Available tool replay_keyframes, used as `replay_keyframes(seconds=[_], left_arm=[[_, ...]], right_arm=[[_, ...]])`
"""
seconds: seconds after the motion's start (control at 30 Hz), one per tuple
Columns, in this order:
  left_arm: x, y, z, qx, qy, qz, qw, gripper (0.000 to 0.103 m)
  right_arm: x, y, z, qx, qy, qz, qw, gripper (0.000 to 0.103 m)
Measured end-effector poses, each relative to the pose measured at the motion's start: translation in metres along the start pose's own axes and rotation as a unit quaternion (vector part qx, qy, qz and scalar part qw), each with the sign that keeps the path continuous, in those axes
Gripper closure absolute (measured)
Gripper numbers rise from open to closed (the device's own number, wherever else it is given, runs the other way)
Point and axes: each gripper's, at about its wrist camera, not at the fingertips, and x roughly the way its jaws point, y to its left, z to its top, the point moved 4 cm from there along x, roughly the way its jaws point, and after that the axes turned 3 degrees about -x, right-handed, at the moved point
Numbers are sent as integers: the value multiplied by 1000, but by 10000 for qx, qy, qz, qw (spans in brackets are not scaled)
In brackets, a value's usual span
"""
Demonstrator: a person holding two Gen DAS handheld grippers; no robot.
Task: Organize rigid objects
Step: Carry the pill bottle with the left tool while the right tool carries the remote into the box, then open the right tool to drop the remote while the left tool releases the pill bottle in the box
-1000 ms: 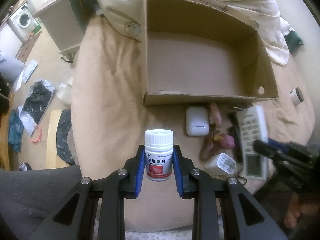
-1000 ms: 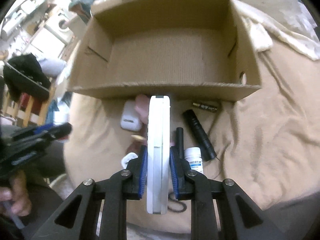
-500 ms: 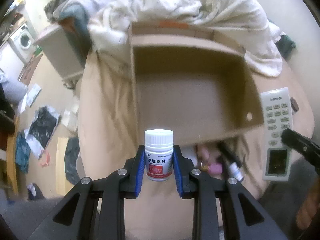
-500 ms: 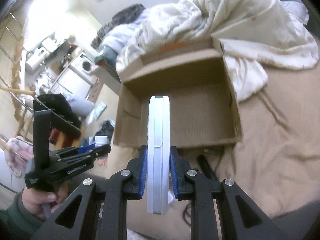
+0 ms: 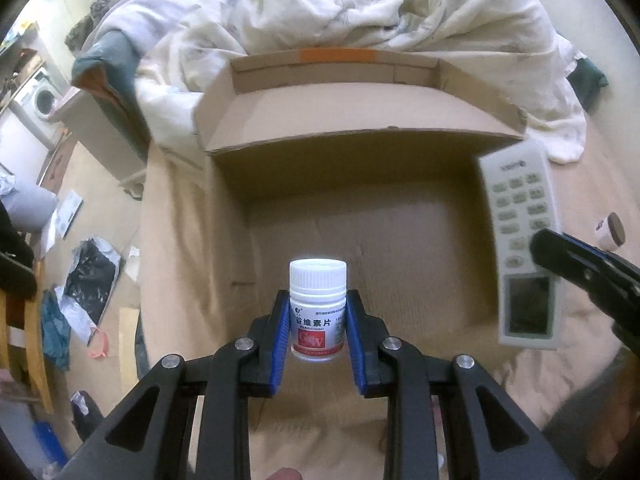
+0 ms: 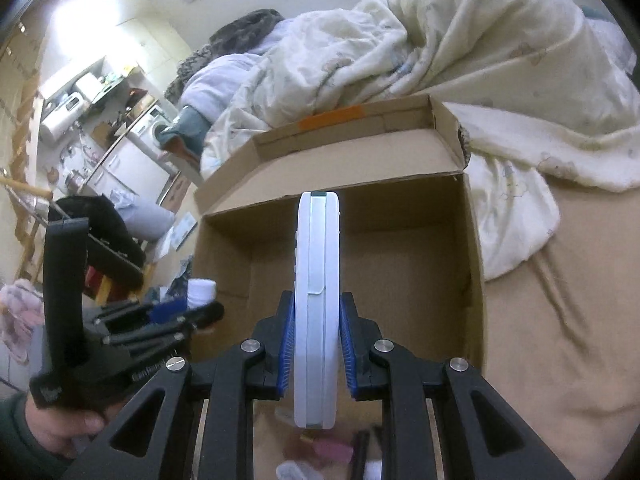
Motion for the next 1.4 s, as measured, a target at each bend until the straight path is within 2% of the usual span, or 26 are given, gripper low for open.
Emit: replay_keyframes(seconds=[0.1,0.23,0.4,0.53,0.63,0.97,1.13,1.17,1.23,1.27,1.4], left_arm=[[20,-2,0,41,15,186,9998,79],[46,-4,-4,-36,281,164,9995,79],[58,-9,-13,96,382,232,9990,79],[64,-14,-14,296,344,387,9982,79],[69,-16,-15,254,426,372,9981,79],[78,-25,-13,290,502,401,9975,79],[82,-24,-14,281,548,440,9971,79],[83,-24,-14,287,546,444,9971,79],[84,-25,-14,309,539,452,9970,79],[84,-26,-14,314,535,447,9971,79],[88,-27,-16,325,544,428,9971,79]], right_arm=[[28,-11,0,73,165,-155,9997,81],[55,-21,-10,44,422,-227,9988,81],[78,-32,-18,397,562,49,9976,80],[94,-31,-23,320,728,-62,9968,80],[104,-35,-24,388,877,-127,9953,80],[103,-37,-28,335,966,-290,9943,80],[99,-33,-22,-18,834,-807,9932,77],[97,-32,-21,-123,775,-897,9929,75],[94,-29,-18,-301,690,-1027,9919,59],[92,-28,-17,-349,636,-1039,9919,47],[83,-20,-11,-573,384,-1098,9916,35]])
